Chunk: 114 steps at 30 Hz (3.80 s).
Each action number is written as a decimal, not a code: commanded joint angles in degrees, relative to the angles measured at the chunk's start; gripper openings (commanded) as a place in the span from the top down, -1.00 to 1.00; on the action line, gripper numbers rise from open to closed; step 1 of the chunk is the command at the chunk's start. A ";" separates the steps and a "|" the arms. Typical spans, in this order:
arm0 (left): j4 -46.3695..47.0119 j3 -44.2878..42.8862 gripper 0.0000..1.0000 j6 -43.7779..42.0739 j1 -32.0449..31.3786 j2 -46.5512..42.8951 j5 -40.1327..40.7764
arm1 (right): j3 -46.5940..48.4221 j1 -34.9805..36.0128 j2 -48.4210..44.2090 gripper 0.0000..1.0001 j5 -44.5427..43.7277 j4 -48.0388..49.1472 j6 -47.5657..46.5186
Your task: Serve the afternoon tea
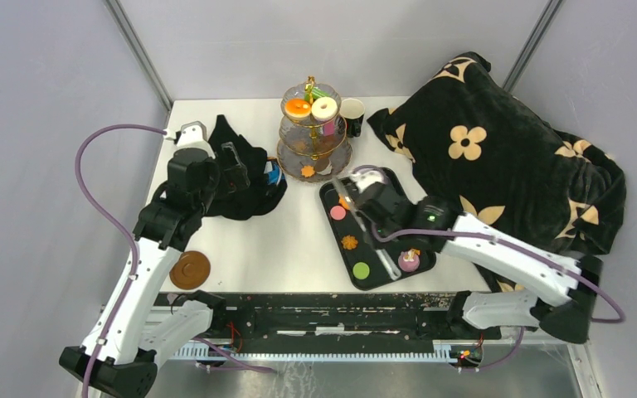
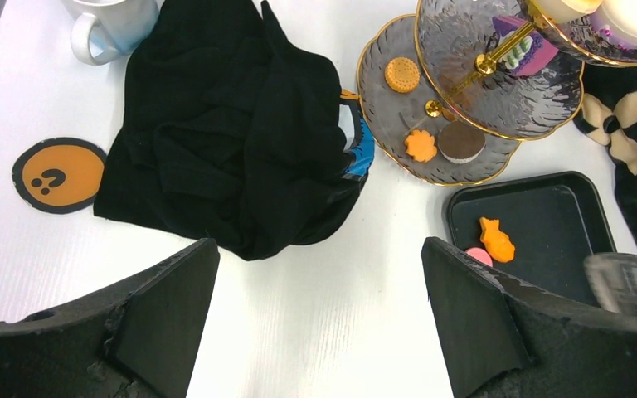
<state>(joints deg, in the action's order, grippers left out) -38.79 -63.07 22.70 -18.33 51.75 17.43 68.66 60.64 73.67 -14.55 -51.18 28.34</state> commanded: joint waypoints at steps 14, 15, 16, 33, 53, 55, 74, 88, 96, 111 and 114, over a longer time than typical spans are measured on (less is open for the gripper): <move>5.25 -2.81 -0.98 0.69 0.40 5.54 -1.70 | -9.11 -7.89 -20.25 0.99 -3.11 -40.19 29.27; 5.36 -2.97 -0.98 0.68 0.40 5.82 -1.98 | -9.65 -7.83 -19.65 0.99 -2.47 -39.96 28.55; 5.57 -2.95 -0.98 0.68 0.40 5.98 -2.35 | -9.90 -7.82 -18.72 0.99 -2.38 -40.30 27.94; 7.28 -1.02 -0.98 0.40 0.35 7.41 -4.04 | -16.68 -7.51 -10.10 0.98 16.29 -29.12 14.63; 7.37 0.23 -0.98 1.95 0.40 7.40 -5.06 | -3.13 -7.30 -8.37 0.97 6.75 -27.40 3.35; 7.85 0.38 -0.98 2.28 0.40 7.64 -5.65 | -4.49 -7.31 -10.22 0.89 10.81 -27.66 2.90; 8.26 0.43 -0.97 2.88 0.40 7.76 -7.53 | -13.04 -7.12 -16.69 0.44 15.17 -30.32 3.83; 7.69 0.48 -0.95 2.86 0.40 6.66 -5.20 | -13.43 -4.61 -11.33 0.12 15.77 -28.17 1.45; 7.81 0.60 -0.94 2.72 0.34 6.61 -5.14 | -11.23 -4.09 -8.21 0.00 12.63 -23.35 2.34; 7.21 0.48 -0.94 2.27 0.39 6.27 -4.72 | -8.16 -4.10 -2.92 0.17 7.10 -21.05 0.93; 7.29 0.58 -0.94 2.26 0.42 6.35 -4.60 | -6.44 -4.11 -3.33 0.43 5.73 -21.81 1.05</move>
<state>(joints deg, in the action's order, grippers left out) -32.86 -62.06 24.67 -18.33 59.40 11.88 57.69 56.27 71.22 -5.37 -72.93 29.52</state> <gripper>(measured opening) 0.975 0.383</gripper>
